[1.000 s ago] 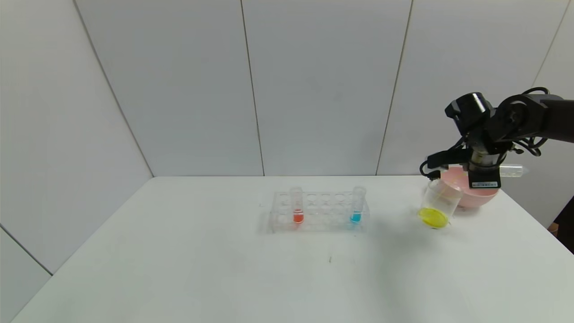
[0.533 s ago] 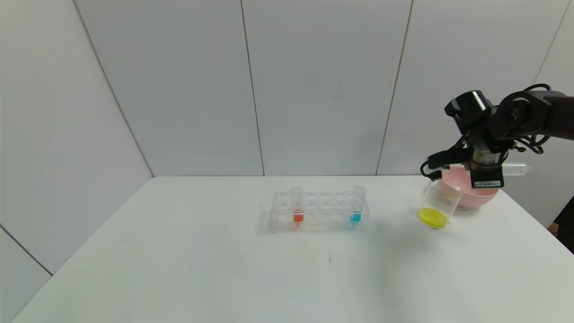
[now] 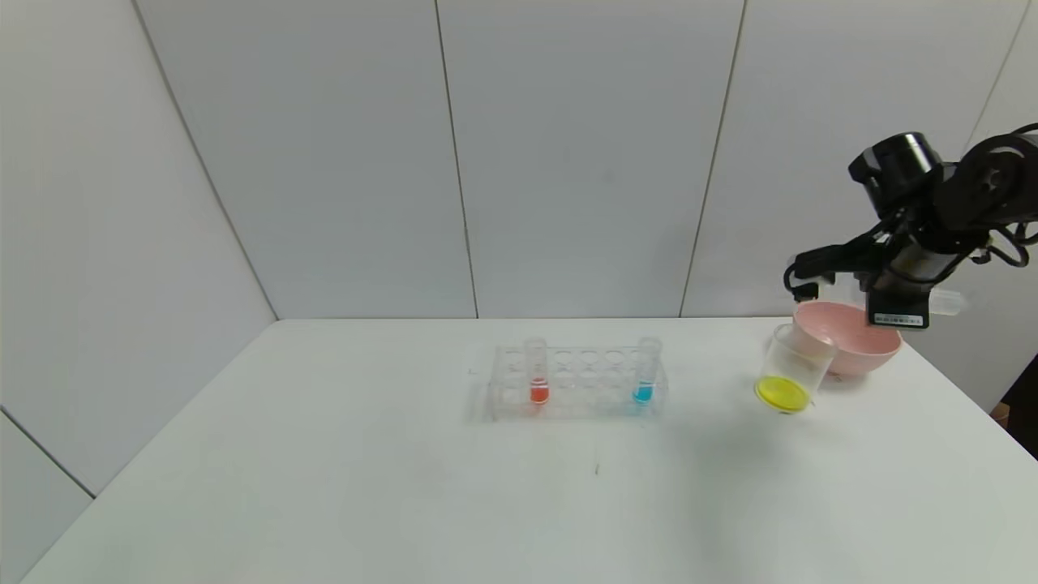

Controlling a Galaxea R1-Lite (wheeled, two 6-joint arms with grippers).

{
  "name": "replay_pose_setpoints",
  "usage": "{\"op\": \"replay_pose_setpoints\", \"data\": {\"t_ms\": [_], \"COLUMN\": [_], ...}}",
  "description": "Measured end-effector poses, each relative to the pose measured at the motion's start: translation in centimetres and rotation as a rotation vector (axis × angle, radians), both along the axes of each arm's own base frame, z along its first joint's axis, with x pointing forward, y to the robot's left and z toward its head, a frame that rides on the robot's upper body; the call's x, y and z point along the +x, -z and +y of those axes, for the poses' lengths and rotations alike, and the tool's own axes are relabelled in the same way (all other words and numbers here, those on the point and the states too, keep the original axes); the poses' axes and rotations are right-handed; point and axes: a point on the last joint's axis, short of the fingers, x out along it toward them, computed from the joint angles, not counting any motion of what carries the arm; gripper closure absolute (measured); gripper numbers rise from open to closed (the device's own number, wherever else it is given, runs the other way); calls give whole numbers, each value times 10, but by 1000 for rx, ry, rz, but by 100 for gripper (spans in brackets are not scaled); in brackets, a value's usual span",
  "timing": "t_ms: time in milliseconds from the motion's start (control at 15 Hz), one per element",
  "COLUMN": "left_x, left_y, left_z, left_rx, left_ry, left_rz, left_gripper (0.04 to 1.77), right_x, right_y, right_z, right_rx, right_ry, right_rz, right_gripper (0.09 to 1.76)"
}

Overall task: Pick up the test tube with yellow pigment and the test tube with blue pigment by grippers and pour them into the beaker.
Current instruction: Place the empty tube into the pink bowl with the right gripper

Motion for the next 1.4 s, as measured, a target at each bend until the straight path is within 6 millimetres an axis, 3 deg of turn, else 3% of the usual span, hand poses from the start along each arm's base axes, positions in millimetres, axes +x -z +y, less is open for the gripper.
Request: {"op": "replay_pose_setpoints", "data": {"t_ms": [133, 333, 600, 800, 1000, 1400], "left_x": [0, 0, 0, 0, 0, 0], "left_y": [0, 0, 0, 0, 0, 0], "left_z": [0, 0, 0, 0, 0, 0], "left_rx": [0, 0, 0, 0, 0, 0], "left_ry": [0, 0, 0, 0, 0, 0], "left_rz": [0, 0, 0, 0, 0, 0], "left_gripper": [5, 5, 5, 5, 5, 5], "right_x": [0, 8, 10, -9, -23, -63], "right_y": [-9, -28, -60, -57, -46, 10], "right_z": [-11, -20, -24, -34, -47, -92], "right_rx": [296, 743, 1142, 1213, 1285, 1292], "right_ry": [-43, 29, 174, 261, 255, 274], "right_rz": [-84, -288, -536, -549, -690, -928], "right_gripper": [124, 124, 124, 124, 124, 124]}}
